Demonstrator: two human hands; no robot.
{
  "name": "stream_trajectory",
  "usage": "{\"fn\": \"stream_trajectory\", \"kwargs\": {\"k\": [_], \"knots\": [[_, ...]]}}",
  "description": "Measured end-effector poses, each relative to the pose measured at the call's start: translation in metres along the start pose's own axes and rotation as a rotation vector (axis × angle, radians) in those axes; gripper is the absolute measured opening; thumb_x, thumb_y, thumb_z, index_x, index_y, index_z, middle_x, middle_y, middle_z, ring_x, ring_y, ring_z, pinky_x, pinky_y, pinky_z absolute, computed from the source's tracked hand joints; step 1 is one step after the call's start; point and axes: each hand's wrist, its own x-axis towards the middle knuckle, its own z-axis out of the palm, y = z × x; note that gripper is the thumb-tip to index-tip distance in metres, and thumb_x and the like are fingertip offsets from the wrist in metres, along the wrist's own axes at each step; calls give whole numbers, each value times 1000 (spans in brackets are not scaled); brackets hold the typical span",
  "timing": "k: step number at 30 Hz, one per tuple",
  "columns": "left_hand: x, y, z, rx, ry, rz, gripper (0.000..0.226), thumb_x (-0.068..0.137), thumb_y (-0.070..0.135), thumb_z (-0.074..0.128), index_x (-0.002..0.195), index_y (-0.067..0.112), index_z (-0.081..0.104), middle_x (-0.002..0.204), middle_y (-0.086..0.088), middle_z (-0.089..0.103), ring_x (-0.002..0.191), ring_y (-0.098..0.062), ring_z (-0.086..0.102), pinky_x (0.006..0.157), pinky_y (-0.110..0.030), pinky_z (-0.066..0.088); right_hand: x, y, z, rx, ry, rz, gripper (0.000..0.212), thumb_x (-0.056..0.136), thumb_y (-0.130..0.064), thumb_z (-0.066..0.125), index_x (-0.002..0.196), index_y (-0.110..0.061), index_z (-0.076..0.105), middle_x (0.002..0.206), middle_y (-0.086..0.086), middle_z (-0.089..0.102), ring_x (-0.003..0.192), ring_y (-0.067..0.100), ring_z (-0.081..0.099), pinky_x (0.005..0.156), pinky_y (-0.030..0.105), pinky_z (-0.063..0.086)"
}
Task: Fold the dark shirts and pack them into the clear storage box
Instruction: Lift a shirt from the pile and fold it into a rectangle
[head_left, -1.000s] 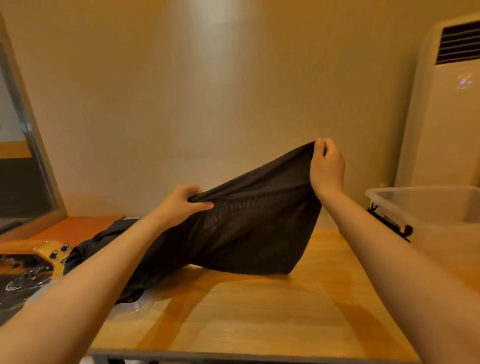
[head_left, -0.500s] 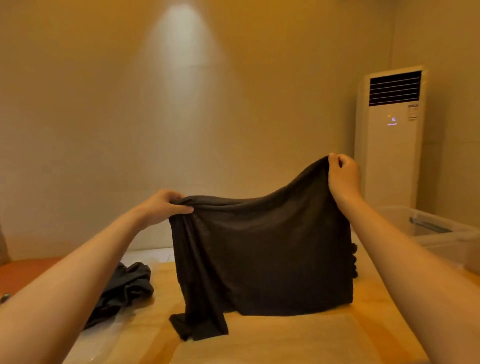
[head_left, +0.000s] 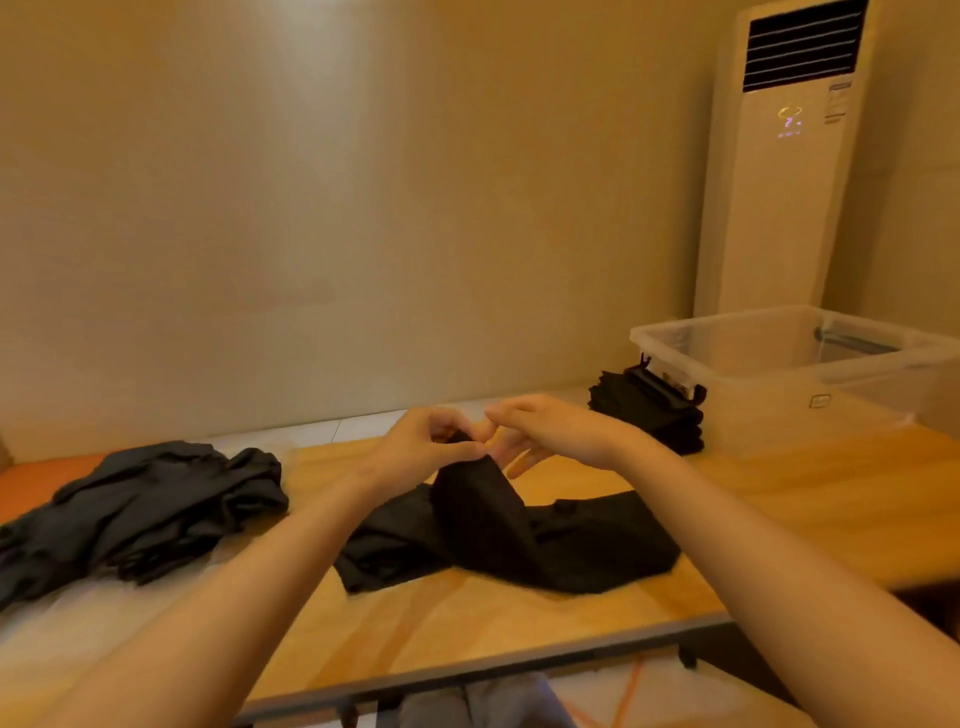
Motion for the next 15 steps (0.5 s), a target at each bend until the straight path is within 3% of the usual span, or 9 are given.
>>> {"fn": "stream_trajectory", "kwargs": {"k": [2,4,6,9,15], "knots": [[-16,-17,-9,23,-28,-47,7,84,18,72,85,11,73,87,-1,73,84,-14,66,76,-23,50,-14,37,-8,-106,0,81,40,96,-45,49,114,-11,58,104,3,72,97,14,68,92,34,53],[-30,-36,-18,49,-61,-107,6,84,18,72,82,12,73,85,7,72,79,-4,66,71,-13,46,-31,75,-17,-344,4,163,34,90,-49,58,114,-26,60,116,-9,65,109,7,60,99,31,45],[-41,-55,-28,34,-63,-163,6,84,19,71,82,14,74,85,7,72,75,-6,65,67,-14,46,-44,99,-25,-461,-12,223,31,86,-48,64,114,-34,60,127,-13,55,118,7,49,98,26,38],[-49,-73,-44,-1,-36,-230,6,84,16,71,85,11,75,85,2,73,67,-14,60,57,-21,47,-55,109,-30,-435,-5,203,25,81,-43,71,104,-35,65,135,-18,45,121,4,38,106,33,33],[-59,-88,-70,-21,-72,-287,25,71,19,76,93,8,74,88,-9,74,85,-24,70,70,-26,57,-59,115,-33,-508,45,173,15,81,-28,74,76,-23,61,128,-17,54,123,8,42,111,40,31]]}}
